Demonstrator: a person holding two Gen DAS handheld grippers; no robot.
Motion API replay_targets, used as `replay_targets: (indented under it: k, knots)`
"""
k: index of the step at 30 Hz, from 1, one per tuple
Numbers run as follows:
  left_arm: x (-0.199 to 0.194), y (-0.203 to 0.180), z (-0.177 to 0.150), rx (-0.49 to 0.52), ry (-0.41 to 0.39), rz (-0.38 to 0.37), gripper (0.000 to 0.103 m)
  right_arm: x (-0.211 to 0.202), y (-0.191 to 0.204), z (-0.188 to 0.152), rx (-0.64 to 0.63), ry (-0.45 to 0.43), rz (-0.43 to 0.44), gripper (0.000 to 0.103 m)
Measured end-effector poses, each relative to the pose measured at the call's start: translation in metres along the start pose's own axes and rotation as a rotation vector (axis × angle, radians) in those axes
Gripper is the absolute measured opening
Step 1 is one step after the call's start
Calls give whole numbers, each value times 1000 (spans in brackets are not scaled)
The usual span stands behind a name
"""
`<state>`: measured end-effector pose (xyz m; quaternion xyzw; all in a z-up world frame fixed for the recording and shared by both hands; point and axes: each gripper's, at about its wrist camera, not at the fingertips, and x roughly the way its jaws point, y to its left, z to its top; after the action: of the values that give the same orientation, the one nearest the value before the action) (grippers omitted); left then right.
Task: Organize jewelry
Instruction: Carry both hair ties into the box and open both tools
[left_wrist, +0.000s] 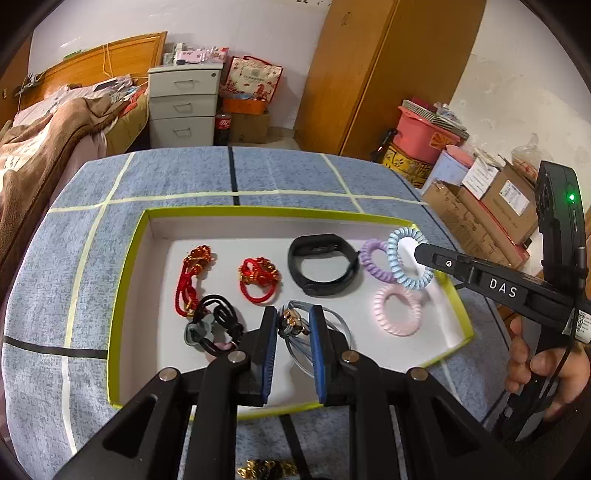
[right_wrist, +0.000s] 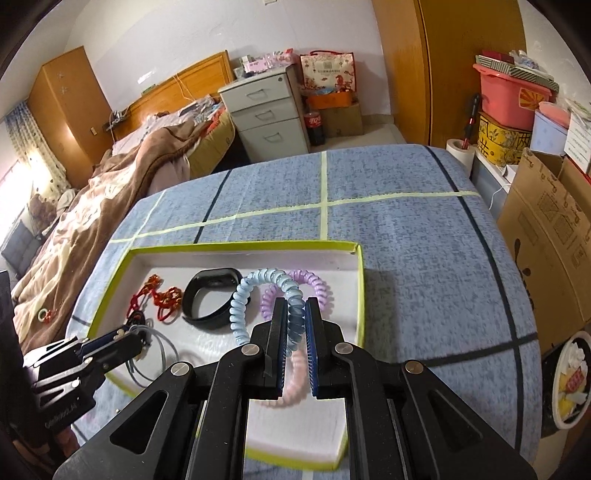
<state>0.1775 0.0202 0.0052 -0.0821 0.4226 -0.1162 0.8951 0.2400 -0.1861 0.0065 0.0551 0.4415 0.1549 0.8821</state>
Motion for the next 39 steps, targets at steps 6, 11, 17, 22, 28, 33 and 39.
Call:
replay_targets:
  k: [6, 11, 17, 22, 28, 33, 39]
  knots:
    - [8, 1, 1, 10, 16, 23, 18, 11, -2, 0, 1, 21, -17, 10]
    - [12, 2, 0, 15, 24, 42, 18, 15, -2, 1, -15, 31, -38, 10]
    - [14, 0, -1, 23, 34, 45, 19, 19, -1, 1, -35, 40, -63, 10]
    - [18, -1, 0, 25, 40, 41, 21, 19, 0, 0, -37, 37, -74, 10]
    - [17, 0, -1, 23, 37, 34, 33, 18, 2, 1, -46, 27, -82, 12]
    - [16, 0, -2, 19, 34, 36, 40, 17, 3, 1, -48, 24, -76, 19]
    - [12, -1, -1, 20, 28, 44, 44, 13, 5, 1, -49, 11, -65, 39]
